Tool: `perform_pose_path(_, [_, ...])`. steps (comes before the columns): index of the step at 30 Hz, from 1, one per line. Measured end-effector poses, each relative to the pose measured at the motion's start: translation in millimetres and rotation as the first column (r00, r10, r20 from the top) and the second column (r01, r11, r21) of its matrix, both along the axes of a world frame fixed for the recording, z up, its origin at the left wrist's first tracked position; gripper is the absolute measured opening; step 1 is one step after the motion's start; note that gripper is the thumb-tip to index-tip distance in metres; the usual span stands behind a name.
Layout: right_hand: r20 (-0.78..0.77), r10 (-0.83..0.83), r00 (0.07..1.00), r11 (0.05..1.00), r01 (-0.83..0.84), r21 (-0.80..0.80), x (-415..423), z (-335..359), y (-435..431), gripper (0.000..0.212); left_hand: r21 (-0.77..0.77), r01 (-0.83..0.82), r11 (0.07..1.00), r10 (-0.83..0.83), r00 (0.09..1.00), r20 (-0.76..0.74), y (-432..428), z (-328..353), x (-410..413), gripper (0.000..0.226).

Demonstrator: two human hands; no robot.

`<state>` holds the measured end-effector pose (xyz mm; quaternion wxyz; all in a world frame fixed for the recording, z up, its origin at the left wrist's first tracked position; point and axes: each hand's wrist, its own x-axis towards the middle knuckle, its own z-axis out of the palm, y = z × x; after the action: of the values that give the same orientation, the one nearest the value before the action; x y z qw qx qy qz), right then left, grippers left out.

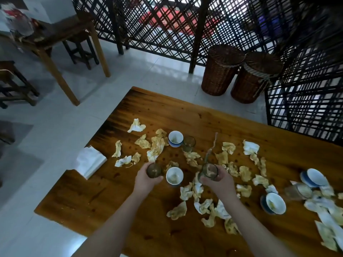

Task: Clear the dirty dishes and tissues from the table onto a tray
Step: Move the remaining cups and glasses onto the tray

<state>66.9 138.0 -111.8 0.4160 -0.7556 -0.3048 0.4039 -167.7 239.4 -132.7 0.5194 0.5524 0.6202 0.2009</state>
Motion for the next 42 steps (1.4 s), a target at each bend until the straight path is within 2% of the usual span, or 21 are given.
perform_pose_path(8, [-0.042,-0.092,0.995,0.99,0.096,0.108,20.6,16.7,-54.8,0.046,0.167,-0.03,0.985,0.027,0.999,0.023,-15.5,28.4,37.4,0.062])
perform_pose_path(12, [-0.046,-0.158,0.986,0.982,0.161,0.101,34.9,24.5,-93.4,0.047,0.211,-0.021,0.977,0.009,0.998,0.057,-38.0,44.4,64.8,0.055])
perform_pose_path(15, [-0.082,-0.206,0.975,0.969,0.215,0.124,47.0,31.0,-125.5,0.044,0.242,0.056,0.969,-0.079,0.993,0.085,-65.0,52.7,89.1,0.052])
perform_pose_path(24, [0.007,-0.366,0.931,0.916,0.358,0.181,96.7,43.9,-256.9,0.044,0.182,0.281,0.942,-0.314,0.932,0.183,-177.7,68.4,178.7,0.055])
perform_pose_path(31, [0.114,-0.499,0.859,0.861,0.476,0.182,129.9,47.1,-371.2,0.037,0.215,0.457,0.863,-0.493,0.855,0.161,-280.9,70.5,243.7,0.049])
perform_pose_path(34, [0.146,-0.537,0.831,0.839,0.508,0.195,141.7,47.5,-415.6,0.042,0.196,0.511,0.837,-0.544,0.818,0.189,-325.3,72.9,266.4,0.05])
perform_pose_path(37, [0.118,-0.581,0.805,0.807,0.553,0.207,154.3,50.5,-459.0,0.048,0.278,0.573,0.771,-0.623,0.769,0.142,-367.7,76.6,289.3,0.049])
perform_pose_path(42, [0.052,-0.662,0.748,0.739,0.64,0.211,173.6,56.9,-519.3,0.045,0.237,0.652,0.72,-0.69,0.709,0.145,-422.3,79.0,325.3,0.047])
